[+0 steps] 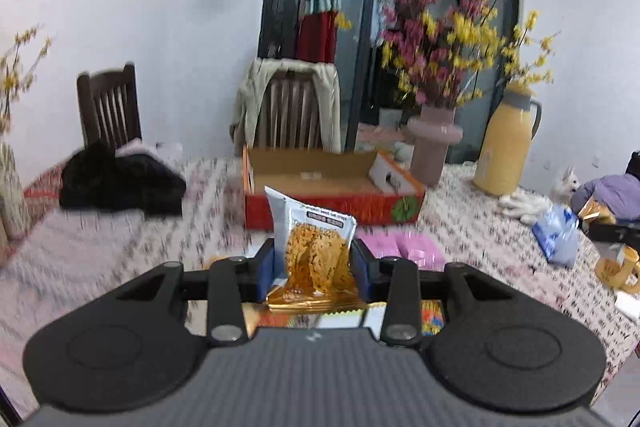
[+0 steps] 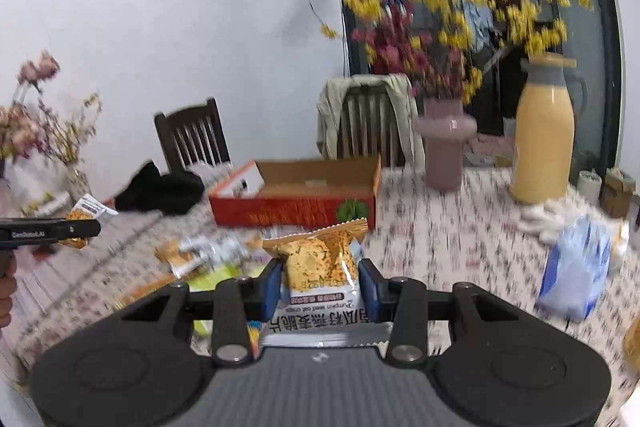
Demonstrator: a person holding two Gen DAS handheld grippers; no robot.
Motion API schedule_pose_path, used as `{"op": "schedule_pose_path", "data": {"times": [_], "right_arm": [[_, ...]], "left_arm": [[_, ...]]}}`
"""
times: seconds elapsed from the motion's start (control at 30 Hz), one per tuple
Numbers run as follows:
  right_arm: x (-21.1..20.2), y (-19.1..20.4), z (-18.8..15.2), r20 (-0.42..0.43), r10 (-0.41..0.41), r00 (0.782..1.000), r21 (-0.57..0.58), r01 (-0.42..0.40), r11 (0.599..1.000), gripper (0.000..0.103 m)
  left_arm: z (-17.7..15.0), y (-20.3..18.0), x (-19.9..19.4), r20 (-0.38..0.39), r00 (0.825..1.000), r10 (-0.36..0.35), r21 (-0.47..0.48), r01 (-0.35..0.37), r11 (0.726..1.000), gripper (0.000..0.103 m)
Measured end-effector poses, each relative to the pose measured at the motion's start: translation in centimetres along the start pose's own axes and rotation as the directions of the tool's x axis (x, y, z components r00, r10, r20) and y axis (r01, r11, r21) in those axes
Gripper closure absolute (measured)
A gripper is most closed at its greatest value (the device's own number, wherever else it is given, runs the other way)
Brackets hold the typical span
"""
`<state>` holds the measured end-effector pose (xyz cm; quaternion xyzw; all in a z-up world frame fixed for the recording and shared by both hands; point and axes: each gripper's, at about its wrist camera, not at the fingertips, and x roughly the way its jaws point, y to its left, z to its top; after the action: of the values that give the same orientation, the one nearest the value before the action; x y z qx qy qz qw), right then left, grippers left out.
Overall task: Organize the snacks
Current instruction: 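Carry the oat cracker packet with the right tool into the red box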
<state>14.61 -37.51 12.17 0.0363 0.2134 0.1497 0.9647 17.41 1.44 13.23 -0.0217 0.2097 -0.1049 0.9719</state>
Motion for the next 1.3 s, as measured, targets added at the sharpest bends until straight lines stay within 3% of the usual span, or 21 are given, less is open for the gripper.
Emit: {"op": "schedule_pose_path", "data": {"times": [0.17,0.33,0.53,0.7,0.93,1.17,1.3], "right_arm": [[-0.2,-0.4,6.8,-0.002,0.023,1.000,-0.005,-0.023,1.000,0.063],[3.0,-0.1,13.2,-0.008,0.036,0.999,-0.034,-0.037,0.999,0.063],[11.3,0.1,18.7,-0.047,0.050,0.998,-0.057,-0.053,0.997,0.063],[21.7,-0.1,22.3,-0.125,0.051,0.991,-0.079,-0.061,0.995,0.063],[35.9,-0.2,23.4,-0.228,0.040,0.973,-0.103,-0.065,0.993,0.063],[48.3,-1.3,19.4,-0.355,-0.030,0.935,-0.093,-0.003,0.996,0.063],[53.0,-2.3,17.0,-0.408,-0.087,0.909,-0.087,0.056,0.995,0.063]], "left_arm": [[5.1,1.9,0.5,0.014,1.000,-0.019,-0.007,0.019,1.000,0.064],[9.7,3.4,4.5,0.018,1.000,-0.004,-0.016,0.004,1.000,0.064],[14.5,5.0,12.2,-0.002,1.000,0.020,-0.031,-0.020,0.999,0.064],[17.5,6.3,19.9,-0.038,0.998,0.039,-0.045,-0.041,0.998,0.064],[17.3,7.6,32.8,-0.147,0.988,0.046,-0.092,-0.060,0.994,0.064],[13.0,9.3,42.5,-0.241,0.970,0.044,-0.092,-0.067,0.993,0.064],[10.6,10.4,46.5,-0.303,0.952,0.041,-0.114,-0.079,0.990,0.064]]}}
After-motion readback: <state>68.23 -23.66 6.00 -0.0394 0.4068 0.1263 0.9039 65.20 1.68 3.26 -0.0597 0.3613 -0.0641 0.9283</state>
